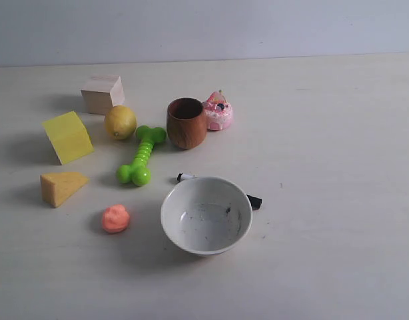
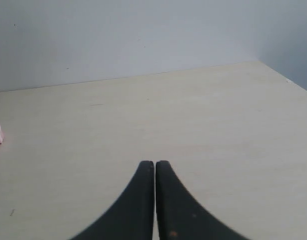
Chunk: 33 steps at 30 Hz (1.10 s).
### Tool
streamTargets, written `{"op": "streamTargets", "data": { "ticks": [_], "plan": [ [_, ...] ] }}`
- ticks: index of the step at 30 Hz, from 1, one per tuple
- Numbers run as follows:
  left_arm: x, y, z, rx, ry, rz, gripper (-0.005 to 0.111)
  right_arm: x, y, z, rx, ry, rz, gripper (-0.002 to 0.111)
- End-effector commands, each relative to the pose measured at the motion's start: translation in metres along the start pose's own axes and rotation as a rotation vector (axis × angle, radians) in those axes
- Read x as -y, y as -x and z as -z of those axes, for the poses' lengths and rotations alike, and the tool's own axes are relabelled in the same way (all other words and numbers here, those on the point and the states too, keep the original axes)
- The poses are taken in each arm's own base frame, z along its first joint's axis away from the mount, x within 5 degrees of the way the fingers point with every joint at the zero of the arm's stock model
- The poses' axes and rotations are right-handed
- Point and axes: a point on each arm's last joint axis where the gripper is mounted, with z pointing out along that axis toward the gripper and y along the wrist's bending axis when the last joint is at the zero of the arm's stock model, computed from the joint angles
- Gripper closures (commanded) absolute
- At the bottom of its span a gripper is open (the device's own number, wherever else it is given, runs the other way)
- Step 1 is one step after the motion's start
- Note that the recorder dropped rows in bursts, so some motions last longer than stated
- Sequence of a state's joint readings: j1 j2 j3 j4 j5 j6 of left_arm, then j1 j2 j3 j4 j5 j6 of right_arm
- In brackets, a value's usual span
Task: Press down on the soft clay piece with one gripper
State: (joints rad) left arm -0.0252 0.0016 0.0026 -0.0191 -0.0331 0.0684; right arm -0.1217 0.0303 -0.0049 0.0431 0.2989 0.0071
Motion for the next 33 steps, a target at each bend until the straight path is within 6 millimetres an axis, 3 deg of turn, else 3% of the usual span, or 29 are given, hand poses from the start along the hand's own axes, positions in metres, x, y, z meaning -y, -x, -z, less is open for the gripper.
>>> {"op": "streamTargets", "data": {
  "ticks": [1, 13, 22, 28, 33],
  "plan": [
    [0.0, 0.003, 0.0, 0.029, -0.003, 0.0, 0.107, 0.0, 0.0, 0.0, 0.015, -0.004, 0.003, 0.106],
    [0.0, 0.007, 0.0, 0.075, 0.002, -0.048, 0.107, 0.0, 0.0, 0.0, 0.015, -0.004, 0.003, 0.106],
    [-0.003, 0.061, 0.004, 0.141, 0.007, -0.077, 0.107, 0.0, 0.0, 0.0, 0.015, -0.004, 0.003, 0.106],
    [-0.004, 0.092, 0.001, 0.062, -0.001, -0.119, 0.107, 0.0, 0.0, 0.0, 0.015, -0.004, 0.003, 0.106],
    [-0.006, 0.125, 0.0, 0.105, 0.002, -0.108, 0.107, 0.0, 0.0, 0.0, 0.015, -0.004, 0.003, 0.106]
  ]
}}
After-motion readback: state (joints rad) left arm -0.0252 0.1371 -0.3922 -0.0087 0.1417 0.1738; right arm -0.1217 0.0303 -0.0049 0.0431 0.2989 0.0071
